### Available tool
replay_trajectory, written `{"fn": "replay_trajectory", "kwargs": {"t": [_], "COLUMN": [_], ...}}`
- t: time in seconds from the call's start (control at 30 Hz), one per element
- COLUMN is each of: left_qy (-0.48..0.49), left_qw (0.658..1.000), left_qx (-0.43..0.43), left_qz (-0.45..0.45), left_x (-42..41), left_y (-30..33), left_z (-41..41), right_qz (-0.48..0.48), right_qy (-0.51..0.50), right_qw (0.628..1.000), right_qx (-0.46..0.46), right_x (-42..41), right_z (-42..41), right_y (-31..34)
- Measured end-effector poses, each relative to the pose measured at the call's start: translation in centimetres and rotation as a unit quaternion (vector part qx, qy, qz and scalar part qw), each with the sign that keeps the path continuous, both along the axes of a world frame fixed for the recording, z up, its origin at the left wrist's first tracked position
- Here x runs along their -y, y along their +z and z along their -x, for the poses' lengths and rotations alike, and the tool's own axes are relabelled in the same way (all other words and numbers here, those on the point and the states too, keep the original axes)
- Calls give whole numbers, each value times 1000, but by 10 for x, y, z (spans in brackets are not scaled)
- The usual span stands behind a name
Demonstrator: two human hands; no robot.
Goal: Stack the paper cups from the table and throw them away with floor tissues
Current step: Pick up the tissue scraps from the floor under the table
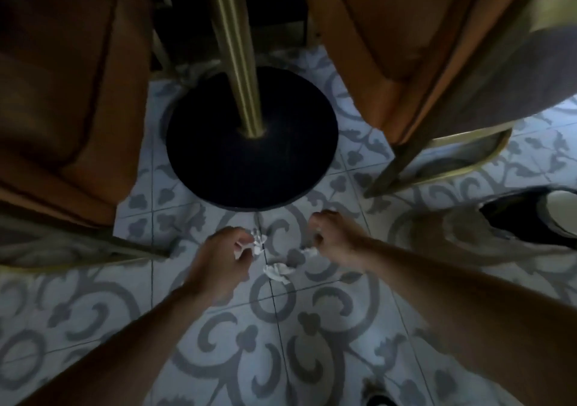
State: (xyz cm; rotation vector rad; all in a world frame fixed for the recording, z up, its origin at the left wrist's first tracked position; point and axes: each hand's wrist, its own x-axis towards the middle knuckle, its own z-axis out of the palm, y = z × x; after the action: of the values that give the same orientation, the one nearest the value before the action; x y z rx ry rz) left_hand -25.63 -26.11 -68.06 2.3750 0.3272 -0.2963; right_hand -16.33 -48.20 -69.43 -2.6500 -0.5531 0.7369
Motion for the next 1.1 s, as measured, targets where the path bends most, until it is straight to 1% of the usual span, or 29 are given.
{"fn": "replay_trajectory", "kwargs": {"t": [0.13, 0.27, 0.33, 0.4, 0.53, 0.67, 0.73, 0.97, 1.1], "left_qy": [-64, -99, -129, -163, -192, -238, -267, -311, -333], "left_qw": [996, 992, 989, 983, 973, 957, 946, 921, 911], "left_qx": [46, 60, 42, 3, -52, -132, -153, -182, -177], "left_qz": [-40, -58, -65, -83, -119, -101, -103, -149, -167], "left_x": [-8, 3, 10, 15, 21, 26, 27, 34, 33], "left_y": [-61, -118, -139, -155, -160, -158, -163, -171, -172], "left_z": [-24, -31, -27, -22, -9, 2, 3, 11, 18], "right_qz": [32, 65, 84, 89, 121, 130, 150, 220, 233], "right_qy": [96, 172, 214, 230, 254, 240, 269, 318, 331], "right_qw": [994, 983, 973, 969, 960, 961, 950, 921, 914], "right_qx": [42, 17, 9, -4, 2, -47, -55, -48, -34], "right_x": [-13, -17, -16, -10, 8, 18, 21, 26, 30], "right_z": [-35, -54, -53, -47, -33, -18, -14, -5, 0], "right_y": [-66, -119, -136, -146, -151, -153, -156, -154, -154]}}
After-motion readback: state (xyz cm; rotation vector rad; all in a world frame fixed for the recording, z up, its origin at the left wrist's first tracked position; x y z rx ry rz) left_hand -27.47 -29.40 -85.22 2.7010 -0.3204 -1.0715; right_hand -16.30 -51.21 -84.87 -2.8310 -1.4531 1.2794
